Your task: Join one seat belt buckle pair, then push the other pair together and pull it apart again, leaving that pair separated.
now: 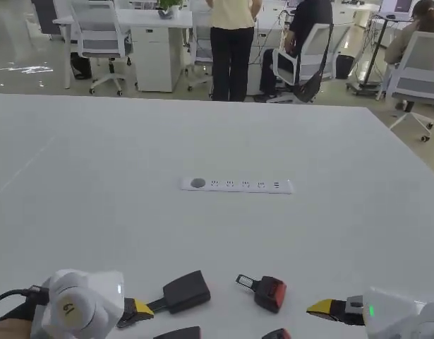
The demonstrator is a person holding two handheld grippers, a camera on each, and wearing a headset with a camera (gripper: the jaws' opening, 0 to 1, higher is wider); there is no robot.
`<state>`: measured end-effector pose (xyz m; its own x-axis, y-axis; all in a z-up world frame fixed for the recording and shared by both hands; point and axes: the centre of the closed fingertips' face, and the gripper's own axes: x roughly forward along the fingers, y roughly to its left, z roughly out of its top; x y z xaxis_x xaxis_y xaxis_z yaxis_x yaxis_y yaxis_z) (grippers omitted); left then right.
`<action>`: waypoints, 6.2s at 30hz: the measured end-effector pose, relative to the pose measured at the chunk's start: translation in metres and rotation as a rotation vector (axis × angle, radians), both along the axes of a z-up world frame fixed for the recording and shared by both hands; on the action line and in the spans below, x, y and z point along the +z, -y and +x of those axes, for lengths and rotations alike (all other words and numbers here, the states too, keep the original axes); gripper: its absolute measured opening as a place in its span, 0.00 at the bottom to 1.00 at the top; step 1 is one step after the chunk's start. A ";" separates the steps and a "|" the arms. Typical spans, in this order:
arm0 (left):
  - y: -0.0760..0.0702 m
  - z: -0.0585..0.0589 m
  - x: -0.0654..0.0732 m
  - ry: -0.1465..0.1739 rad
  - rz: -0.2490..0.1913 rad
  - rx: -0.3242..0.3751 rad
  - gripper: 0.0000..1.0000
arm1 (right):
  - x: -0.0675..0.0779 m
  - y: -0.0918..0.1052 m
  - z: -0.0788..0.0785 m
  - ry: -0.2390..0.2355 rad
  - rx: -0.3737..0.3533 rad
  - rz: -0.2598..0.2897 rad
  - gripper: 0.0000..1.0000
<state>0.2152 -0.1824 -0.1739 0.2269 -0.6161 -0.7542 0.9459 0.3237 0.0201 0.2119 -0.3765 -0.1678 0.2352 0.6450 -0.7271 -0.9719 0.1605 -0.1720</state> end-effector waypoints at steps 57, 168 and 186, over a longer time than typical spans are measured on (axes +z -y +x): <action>0.021 -0.009 -0.035 -0.083 0.195 -0.278 0.34 | -0.037 -0.024 0.008 -0.097 0.218 -0.210 0.31; 0.020 -0.008 -0.036 -0.090 0.208 -0.312 0.34 | -0.030 -0.090 -0.004 -0.153 0.107 -0.156 0.29; 0.020 -0.008 -0.037 -0.090 0.203 -0.316 0.33 | -0.034 -0.094 -0.004 -0.163 0.093 -0.130 0.28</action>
<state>0.2075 -0.2020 -0.2107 -0.0228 -0.4814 -0.8762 0.9994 0.0135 -0.0334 0.2081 -0.2824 -0.2021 0.0513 0.5570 -0.8289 -0.9982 0.0553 -0.0246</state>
